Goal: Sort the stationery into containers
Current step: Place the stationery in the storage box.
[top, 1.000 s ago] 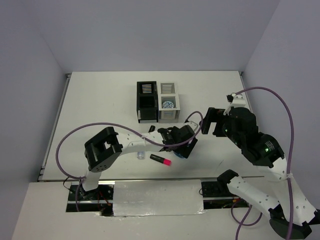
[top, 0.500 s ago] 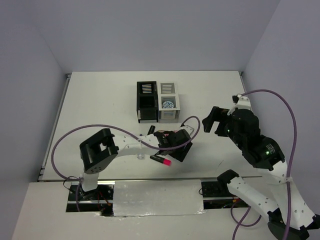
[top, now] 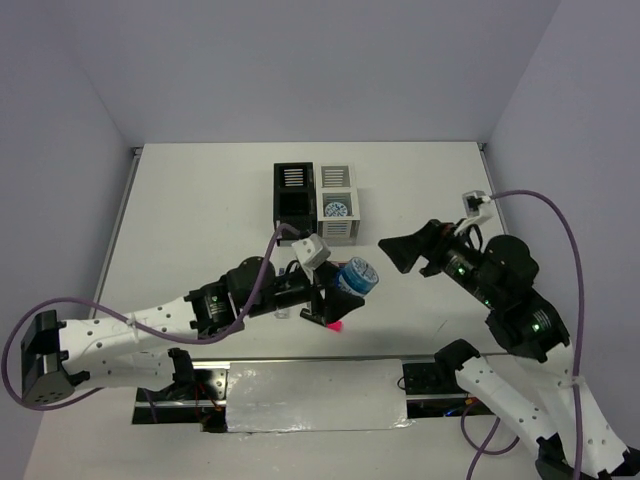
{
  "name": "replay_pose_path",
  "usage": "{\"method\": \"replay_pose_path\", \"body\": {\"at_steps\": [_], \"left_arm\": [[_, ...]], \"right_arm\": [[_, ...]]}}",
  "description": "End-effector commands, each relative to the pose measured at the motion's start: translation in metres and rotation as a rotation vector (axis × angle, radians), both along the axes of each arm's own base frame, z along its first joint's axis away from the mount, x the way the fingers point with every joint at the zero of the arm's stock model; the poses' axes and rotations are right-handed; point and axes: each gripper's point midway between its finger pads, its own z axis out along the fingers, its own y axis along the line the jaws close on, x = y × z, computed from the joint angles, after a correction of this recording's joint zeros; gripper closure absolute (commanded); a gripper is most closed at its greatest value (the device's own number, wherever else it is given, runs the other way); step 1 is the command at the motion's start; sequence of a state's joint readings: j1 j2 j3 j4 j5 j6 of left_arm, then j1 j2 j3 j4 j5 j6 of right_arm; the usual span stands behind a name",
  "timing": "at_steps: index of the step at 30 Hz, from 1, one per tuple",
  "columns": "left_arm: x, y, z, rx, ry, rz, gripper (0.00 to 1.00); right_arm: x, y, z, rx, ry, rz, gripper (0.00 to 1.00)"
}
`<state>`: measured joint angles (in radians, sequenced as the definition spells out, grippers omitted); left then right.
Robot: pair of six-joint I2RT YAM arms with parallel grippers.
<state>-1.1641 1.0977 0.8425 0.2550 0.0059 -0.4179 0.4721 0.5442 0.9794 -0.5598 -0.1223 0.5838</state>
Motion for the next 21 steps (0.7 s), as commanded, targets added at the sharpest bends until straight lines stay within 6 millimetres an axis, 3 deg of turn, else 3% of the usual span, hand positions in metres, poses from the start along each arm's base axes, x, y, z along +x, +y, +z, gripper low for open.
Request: {"method": "replay_pose_path", "body": {"at_steps": [1, 6, 13, 17, 21], "left_arm": [[-0.013, 0.004, 0.021, -0.100, -0.156, -0.078, 1.00], [-0.005, 0.015, 0.023, -0.080, -0.211, -0.028, 1.00], [0.002, 0.014, 0.027, -0.067, -0.233, 0.001, 1.00], [0.007, 0.015, 0.032, -0.065, -0.246, 0.031, 1.00], [0.009, 0.018, 0.034, -0.060, -0.260, 0.040, 1.00]], "right_arm": [[-0.006, 0.036, 0.017, 0.097, 0.005, 0.183, 0.01], [-0.007, 0.045, 0.010, 0.106, 0.043, 0.207, 0.01], [-0.022, 0.082, -0.017, 0.071, 0.106, 0.327, 0.01], [-0.023, 0.094, -0.030, 0.026, 0.134, 0.339, 0.01], [-0.016, 0.093, -0.044, -0.010, 0.159, 0.302, 0.01]]}}
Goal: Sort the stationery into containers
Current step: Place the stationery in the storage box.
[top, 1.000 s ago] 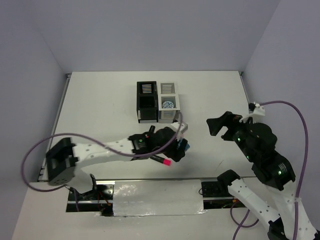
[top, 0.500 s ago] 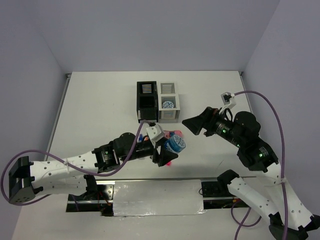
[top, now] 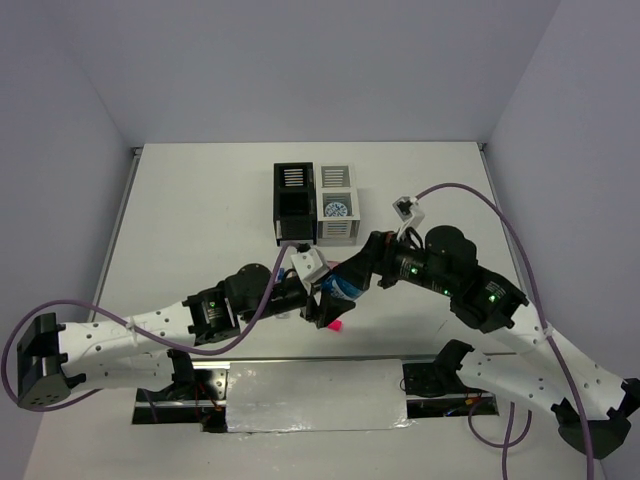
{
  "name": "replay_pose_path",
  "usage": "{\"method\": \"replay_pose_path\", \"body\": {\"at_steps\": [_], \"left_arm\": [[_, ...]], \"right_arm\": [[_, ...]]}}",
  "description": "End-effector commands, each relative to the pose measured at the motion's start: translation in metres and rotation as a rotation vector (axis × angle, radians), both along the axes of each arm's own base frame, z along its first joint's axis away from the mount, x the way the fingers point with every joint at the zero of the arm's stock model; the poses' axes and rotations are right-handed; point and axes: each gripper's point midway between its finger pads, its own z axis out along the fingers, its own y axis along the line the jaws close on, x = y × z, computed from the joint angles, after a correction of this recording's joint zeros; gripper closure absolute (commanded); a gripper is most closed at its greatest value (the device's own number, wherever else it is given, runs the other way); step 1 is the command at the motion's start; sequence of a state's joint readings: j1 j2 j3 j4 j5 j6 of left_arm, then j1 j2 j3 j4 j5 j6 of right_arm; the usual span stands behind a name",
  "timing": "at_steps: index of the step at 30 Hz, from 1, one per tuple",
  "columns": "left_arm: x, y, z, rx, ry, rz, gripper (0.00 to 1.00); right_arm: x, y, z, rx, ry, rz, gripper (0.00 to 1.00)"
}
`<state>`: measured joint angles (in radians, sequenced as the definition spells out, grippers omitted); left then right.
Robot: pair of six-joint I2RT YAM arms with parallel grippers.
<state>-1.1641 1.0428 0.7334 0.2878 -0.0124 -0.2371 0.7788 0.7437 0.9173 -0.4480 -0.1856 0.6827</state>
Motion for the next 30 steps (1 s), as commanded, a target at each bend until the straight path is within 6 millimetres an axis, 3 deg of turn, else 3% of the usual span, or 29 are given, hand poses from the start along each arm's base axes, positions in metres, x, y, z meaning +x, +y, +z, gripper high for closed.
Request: {"method": "replay_pose_path", "body": {"at_steps": [1, 6, 10, 12, 17, 20, 23, 30], "left_arm": [[0.006, 0.002, 0.063, -0.147, -0.109, 0.026, 1.00], [0.010, 0.012, 0.070, -0.158, -0.138, 0.063, 1.00], [0.014, 0.018, 0.070, -0.149, -0.153, 0.091, 1.00], [0.017, 0.020, 0.068, -0.146, -0.157, 0.106, 1.00], [0.021, 0.024, 0.071, -0.150, -0.172, 0.129, 1.00], [0.022, 0.024, 0.072, -0.140, -0.182, 0.129, 1.00], [0.022, 0.024, 0.069, -0.134, -0.181, 0.119, 1.00], [0.013, 0.015, 0.055, -0.109, -0.162, 0.053, 1.00]], "right_arm": [[0.012, -0.001, 0.000, -0.005, -0.035, -0.051, 0.01], [0.007, 0.008, -0.008, -0.019, -0.014, -0.003, 0.06], [-0.003, 0.019, -0.001, 0.032, -0.022, 0.077, 0.15], [-0.010, 0.024, 0.003, 0.056, -0.019, 0.124, 0.15], [-0.013, 0.026, 0.001, 0.042, -0.004, 0.130, 0.03], [-0.013, 0.023, 0.002, 0.042, -0.011, 0.117, 0.05], [-0.012, 0.021, 0.008, 0.055, -0.031, 0.107, 0.15], [0.000, 0.017, 0.010, 0.042, -0.051, 0.044, 0.08]]}}
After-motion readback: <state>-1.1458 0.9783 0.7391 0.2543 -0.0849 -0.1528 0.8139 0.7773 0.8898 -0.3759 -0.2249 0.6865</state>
